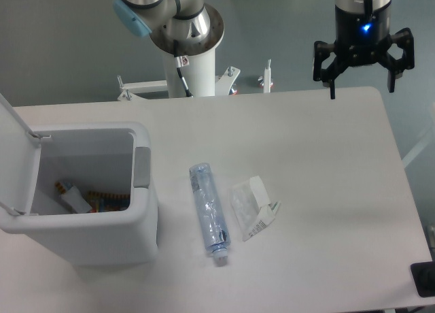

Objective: Place the trash in the trash can

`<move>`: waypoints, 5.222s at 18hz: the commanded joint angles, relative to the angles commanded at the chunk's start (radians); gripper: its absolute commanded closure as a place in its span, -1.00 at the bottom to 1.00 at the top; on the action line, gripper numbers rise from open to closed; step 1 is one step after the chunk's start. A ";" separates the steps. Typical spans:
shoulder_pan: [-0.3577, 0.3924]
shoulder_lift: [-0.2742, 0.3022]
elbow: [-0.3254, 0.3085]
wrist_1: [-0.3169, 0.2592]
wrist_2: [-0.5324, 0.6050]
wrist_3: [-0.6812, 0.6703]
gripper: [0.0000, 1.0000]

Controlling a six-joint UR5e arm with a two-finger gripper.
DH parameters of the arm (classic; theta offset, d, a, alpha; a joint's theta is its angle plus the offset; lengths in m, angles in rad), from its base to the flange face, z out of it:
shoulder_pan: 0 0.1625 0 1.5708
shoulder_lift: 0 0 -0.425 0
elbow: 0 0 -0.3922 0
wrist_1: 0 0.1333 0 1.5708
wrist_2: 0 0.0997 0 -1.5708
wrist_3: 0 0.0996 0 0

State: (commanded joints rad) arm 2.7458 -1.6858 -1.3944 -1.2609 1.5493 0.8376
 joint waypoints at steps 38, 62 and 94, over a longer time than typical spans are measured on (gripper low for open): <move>-0.206 -0.256 -0.396 0.302 -0.017 -0.141 -1.00; -0.201 -0.256 -0.348 0.345 0.052 -0.192 0.96; -0.601 0.107 -0.210 0.337 -0.374 -0.845 0.92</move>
State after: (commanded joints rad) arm 2.1447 -1.5786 -1.6044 -0.9235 1.1750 -0.0077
